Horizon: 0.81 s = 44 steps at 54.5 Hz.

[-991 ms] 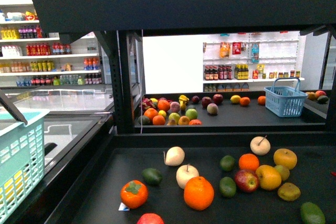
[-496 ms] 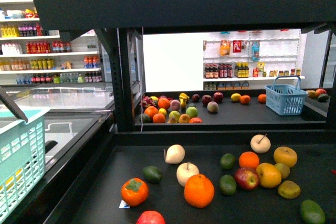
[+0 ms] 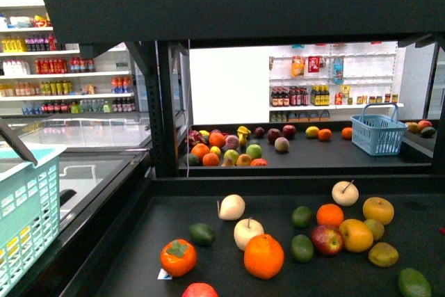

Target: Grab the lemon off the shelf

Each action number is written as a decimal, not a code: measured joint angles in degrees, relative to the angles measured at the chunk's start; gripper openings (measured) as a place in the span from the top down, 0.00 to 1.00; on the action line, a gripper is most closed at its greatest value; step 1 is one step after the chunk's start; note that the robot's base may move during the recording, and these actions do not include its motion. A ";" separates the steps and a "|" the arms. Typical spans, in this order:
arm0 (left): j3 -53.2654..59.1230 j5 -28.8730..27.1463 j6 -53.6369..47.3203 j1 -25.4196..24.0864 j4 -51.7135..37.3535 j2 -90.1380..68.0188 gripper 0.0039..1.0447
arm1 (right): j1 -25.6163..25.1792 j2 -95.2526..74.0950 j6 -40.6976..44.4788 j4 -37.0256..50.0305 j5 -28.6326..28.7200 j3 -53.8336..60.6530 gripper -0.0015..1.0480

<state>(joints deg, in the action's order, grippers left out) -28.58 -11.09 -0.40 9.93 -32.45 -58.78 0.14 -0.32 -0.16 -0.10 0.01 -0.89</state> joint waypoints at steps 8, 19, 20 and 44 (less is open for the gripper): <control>12.22 1.01 0.07 0.52 1.64 11.45 0.50 | 0.00 0.02 0.00 0.00 0.00 0.00 0.07; 18.18 4.07 0.22 -2.54 2.08 17.88 0.86 | 0.00 0.02 0.00 0.00 0.00 0.00 0.07; 18.60 4.39 0.22 -2.75 2.23 18.47 0.89 | 0.00 0.02 0.00 0.00 0.00 0.00 0.07; 24.59 11.08 0.31 -9.64 8.04 30.14 0.98 | 0.00 0.02 0.00 0.00 0.00 0.00 0.07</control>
<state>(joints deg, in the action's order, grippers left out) -3.99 -0.01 -0.10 0.30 -24.40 -28.64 0.14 -0.30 -0.16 -0.10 0.01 -0.89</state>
